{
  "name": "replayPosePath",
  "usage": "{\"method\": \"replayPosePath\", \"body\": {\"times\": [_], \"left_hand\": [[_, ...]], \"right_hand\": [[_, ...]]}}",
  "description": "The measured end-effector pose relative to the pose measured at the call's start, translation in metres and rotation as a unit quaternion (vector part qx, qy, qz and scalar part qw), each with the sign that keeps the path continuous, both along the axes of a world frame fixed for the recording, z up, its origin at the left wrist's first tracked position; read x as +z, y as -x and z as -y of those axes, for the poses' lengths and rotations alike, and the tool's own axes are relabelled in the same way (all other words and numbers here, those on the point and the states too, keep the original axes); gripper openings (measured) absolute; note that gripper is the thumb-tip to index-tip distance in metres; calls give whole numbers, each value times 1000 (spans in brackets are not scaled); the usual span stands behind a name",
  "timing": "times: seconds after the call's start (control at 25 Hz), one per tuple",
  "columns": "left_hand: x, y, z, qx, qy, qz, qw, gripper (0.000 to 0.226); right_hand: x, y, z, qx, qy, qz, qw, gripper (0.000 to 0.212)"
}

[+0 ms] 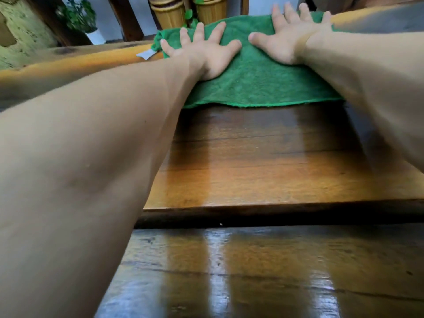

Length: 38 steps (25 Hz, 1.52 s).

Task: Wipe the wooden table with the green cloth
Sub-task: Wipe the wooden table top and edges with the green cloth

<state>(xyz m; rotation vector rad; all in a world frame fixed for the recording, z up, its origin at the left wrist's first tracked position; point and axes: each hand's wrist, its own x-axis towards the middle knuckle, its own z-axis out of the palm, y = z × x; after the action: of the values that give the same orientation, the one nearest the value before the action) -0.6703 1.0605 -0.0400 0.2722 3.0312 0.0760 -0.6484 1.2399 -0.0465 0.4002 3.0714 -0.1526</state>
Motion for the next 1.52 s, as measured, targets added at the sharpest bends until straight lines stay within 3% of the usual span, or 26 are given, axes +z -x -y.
{"method": "replayPosePath", "body": {"times": [0.32, 0.56, 1.52], "left_hand": [[1, -6, -1, 13, -21, 0, 1000, 71], [4, -57, -7, 13, -15, 22, 1000, 72], [13, -385, 2, -78, 8, 100, 992, 80]], "right_hand": [[1, -4, -2, 37, 1, -30, 999, 87], [8, -48, -2, 69, 6, 18, 997, 84], [18, -395, 9, 54, 19, 83, 995, 77]]}}
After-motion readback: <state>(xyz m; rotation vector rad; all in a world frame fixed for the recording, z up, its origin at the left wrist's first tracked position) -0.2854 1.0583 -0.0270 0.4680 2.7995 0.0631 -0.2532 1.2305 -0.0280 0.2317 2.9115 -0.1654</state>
